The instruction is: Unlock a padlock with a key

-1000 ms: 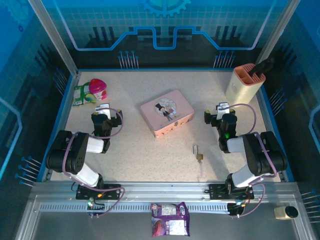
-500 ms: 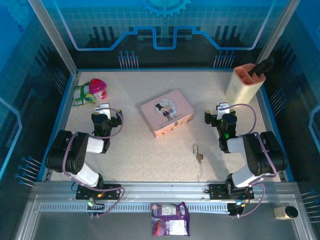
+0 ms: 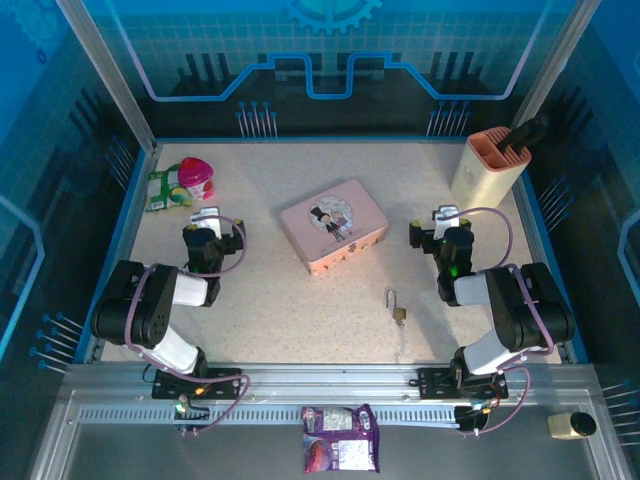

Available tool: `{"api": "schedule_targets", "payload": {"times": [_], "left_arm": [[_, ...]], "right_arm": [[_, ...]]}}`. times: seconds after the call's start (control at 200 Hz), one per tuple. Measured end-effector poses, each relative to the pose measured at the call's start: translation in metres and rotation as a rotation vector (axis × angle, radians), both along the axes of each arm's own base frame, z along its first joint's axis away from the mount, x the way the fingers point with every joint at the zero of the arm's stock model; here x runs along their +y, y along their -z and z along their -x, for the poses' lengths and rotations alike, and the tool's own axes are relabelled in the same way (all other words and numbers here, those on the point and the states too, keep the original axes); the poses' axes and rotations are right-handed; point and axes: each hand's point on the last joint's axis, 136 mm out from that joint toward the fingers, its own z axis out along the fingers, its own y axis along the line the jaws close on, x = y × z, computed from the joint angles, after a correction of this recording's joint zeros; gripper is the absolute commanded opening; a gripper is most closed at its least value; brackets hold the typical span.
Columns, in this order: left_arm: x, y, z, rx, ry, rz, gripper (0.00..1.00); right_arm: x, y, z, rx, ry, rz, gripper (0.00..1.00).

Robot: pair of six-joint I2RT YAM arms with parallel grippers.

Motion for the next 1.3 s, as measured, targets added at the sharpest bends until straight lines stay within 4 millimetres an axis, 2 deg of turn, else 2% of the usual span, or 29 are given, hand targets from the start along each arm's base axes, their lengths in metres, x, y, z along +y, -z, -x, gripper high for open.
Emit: {"api": "schedule_targets", "payload": {"times": [0.926,1.301], "left_arm": [[-0.0006,0.0000,-0.0001,0.000,0.004,0.001,0.99],[-0.0083,0.0006,-0.0012,0.001,0.046,0.014,0.99]], "right_arm": [[-0.0001,0.0000,0.0000,0.000,0.000,0.000,1.00],[-0.0001,0.0000,0.0000,0.000,0.000,0.000,1.00]]}}
